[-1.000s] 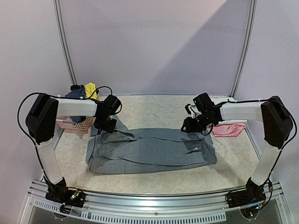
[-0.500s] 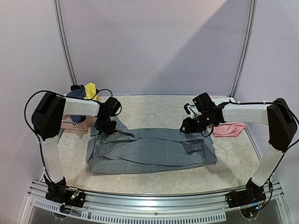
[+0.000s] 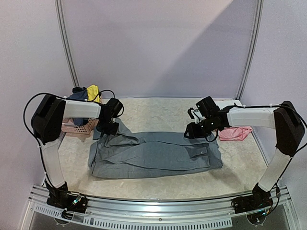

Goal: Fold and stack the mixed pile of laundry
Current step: Adjust the rectangle-folded shirt at the center of the board.

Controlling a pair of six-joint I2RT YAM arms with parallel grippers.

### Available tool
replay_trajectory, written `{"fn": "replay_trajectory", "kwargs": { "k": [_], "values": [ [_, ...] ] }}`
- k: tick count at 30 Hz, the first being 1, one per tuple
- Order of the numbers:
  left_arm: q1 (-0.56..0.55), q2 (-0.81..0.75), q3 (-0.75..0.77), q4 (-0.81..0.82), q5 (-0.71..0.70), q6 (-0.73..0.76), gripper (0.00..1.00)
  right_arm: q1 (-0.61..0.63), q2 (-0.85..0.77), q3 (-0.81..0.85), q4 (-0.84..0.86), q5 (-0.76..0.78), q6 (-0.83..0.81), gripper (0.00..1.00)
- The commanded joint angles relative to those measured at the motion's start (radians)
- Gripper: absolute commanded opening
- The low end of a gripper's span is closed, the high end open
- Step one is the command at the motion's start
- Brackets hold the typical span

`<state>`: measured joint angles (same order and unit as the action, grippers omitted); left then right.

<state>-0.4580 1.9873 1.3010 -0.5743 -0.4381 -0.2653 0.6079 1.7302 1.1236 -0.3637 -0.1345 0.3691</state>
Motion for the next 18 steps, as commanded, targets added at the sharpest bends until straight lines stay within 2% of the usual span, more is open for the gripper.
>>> {"fn": "replay_trajectory", "kwargs": {
  "k": [1,9,18],
  "values": [
    [-0.001,-0.120,0.046,-0.072,0.032,-0.016,0.00,0.018,-0.027,0.025,-0.041,0.030,0.012,0.48],
    [-0.115,-0.307,0.091,-0.206,0.129,-0.050,0.00,0.044,-0.086,0.032,-0.066,0.057,0.024,0.48],
    [-0.253,-0.439,0.098,-0.150,0.360,-0.102,0.00,0.059,-0.235,-0.056,-0.060,0.062,0.061,0.49]
  ]
}}
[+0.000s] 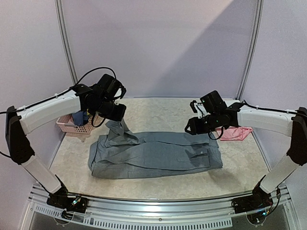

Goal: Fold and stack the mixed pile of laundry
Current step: Adjust the rectangle-folded shirt at the center of the board.

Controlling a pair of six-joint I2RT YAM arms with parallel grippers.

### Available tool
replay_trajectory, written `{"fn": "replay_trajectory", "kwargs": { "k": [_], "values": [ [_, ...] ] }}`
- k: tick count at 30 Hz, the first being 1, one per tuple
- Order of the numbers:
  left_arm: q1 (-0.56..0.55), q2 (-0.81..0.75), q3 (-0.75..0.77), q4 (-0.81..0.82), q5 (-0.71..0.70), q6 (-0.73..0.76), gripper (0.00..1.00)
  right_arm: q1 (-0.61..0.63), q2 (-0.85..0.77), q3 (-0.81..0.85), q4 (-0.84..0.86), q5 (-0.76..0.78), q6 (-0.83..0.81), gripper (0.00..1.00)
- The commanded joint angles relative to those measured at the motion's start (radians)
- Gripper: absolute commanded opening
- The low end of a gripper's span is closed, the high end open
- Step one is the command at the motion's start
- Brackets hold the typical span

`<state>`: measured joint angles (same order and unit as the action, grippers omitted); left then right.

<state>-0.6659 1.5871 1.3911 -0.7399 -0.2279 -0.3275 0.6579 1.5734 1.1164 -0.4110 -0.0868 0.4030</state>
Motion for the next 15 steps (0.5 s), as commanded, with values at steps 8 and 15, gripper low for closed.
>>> {"fn": "replay_trajectory", "kwargs": {
  "k": [8,15],
  "values": [
    [-0.133,-0.046,-0.023,0.188,0.254,-0.148,0.00,0.012,-0.266,-0.184,0.024,-0.048,0.065,0.52],
    [-0.159,-0.018,-0.105,0.435,0.357,-0.286,0.00,0.021,-0.325,-0.282,0.137,-0.185,0.080,0.57]
  ]
}}
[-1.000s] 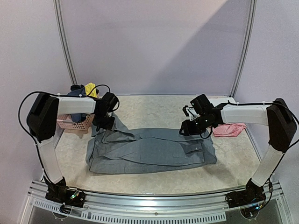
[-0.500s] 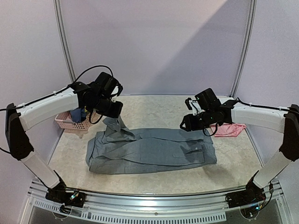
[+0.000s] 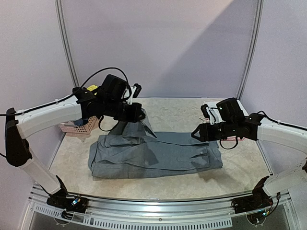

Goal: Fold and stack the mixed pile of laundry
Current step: Adjust the rectangle-folded shirt at the center of the board.

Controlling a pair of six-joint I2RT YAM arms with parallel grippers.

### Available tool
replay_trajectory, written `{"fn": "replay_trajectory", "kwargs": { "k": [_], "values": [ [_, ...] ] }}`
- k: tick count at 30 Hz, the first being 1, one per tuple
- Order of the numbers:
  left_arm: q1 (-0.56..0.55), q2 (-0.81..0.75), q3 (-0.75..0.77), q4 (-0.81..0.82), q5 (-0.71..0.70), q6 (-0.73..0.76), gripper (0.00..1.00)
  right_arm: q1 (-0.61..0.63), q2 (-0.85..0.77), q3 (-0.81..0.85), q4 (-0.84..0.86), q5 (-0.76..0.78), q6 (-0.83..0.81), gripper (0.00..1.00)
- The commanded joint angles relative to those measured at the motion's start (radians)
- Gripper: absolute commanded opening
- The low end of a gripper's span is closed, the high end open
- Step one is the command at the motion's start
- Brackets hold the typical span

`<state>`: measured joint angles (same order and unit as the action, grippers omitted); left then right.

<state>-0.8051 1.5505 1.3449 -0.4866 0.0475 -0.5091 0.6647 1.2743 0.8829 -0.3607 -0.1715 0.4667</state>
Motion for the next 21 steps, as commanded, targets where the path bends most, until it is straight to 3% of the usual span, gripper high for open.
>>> {"fn": "replay_trajectory", "kwargs": {
  "k": [1,3,6,11,21],
  "values": [
    [-0.020,0.013,-0.077,0.223,0.084,-0.128,0.00,0.018,-0.028,-0.061,0.117,-0.130,0.021,0.58],
    [-0.020,0.002,-0.108,0.292,0.062,-0.165,0.00,0.026,-0.031,-0.085,0.188,-0.181,0.056,0.59],
    [-0.022,-0.018,-0.156,0.381,0.032,-0.216,0.00,0.075,-0.038,-0.100,0.290,-0.200,0.121,0.70],
    [-0.022,-0.036,-0.237,0.511,0.019,-0.287,0.00,0.178,0.020,-0.005,0.283,-0.136,0.070,0.80],
    [-0.022,-0.069,-0.275,0.523,0.025,-0.295,0.00,0.265,0.282,0.251,0.250,-0.011,-0.128,0.84]
  ]
}}
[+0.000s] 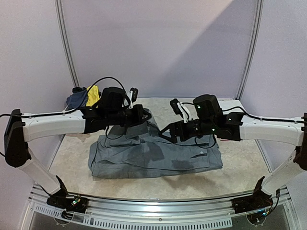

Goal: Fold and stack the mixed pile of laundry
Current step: Adjust the rectangle-folded shirt at the center of the board.

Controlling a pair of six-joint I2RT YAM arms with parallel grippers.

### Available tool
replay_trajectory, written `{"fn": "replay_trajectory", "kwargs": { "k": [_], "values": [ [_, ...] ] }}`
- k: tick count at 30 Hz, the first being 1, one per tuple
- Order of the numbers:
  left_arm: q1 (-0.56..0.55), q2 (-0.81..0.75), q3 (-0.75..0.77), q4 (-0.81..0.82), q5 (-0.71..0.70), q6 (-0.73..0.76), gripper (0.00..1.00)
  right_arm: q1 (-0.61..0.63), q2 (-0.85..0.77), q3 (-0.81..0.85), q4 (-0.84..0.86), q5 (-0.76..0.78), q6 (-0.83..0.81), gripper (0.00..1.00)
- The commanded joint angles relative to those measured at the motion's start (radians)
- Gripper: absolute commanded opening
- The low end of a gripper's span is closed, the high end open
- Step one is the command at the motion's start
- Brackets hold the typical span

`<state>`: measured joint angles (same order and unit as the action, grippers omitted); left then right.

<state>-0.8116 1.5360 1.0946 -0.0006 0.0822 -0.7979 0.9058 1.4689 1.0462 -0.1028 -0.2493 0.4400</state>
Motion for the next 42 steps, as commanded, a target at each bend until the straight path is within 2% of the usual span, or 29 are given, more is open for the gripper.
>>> {"fn": "replay_trajectory", "kwargs": {
  "k": [1,7,13,21,22,23,27,30,35,38,42],
  "values": [
    [-0.015,-0.060,-0.027,0.031,-0.016,-0.001,0.00,0.027,0.114,0.110,-0.008,0.075,-0.109,0.83],
    [-0.014,-0.084,-0.036,0.007,-0.022,0.021,0.00,0.036,0.234,0.219,-0.014,0.146,-0.133,0.75],
    [-0.014,-0.100,-0.036,-0.039,-0.031,0.045,0.00,0.037,0.316,0.291,-0.032,0.199,-0.142,0.57],
    [-0.008,-0.134,-0.046,-0.079,-0.070,0.083,0.00,0.053,0.315,0.314,-0.073,0.225,-0.155,0.09],
    [-0.008,-0.137,-0.042,-0.095,-0.078,0.097,0.03,0.057,0.315,0.323,-0.086,0.217,-0.158,0.03],
    [-0.005,-0.138,-0.034,-0.114,-0.079,0.115,0.06,0.060,0.315,0.333,-0.100,0.199,-0.159,0.00],
    [0.001,-0.139,-0.001,-0.256,-0.209,0.222,0.32,0.068,0.311,0.390,-0.143,0.023,-0.135,0.00],
    [0.006,-0.182,-0.043,-0.322,-0.329,0.257,0.50,0.067,0.293,0.430,-0.167,-0.031,-0.075,0.00],
    [0.038,-0.313,-0.192,-0.382,-0.499,0.236,0.54,0.067,0.253,0.505,-0.263,0.020,-0.068,0.00],
    [0.083,-0.389,-0.261,-0.419,-0.526,0.225,0.54,0.067,0.218,0.514,-0.330,0.127,-0.107,0.00],
    [0.164,-0.445,-0.334,-0.423,-0.493,0.222,0.53,0.068,0.172,0.488,-0.394,0.239,-0.177,0.00]
  ]
}}
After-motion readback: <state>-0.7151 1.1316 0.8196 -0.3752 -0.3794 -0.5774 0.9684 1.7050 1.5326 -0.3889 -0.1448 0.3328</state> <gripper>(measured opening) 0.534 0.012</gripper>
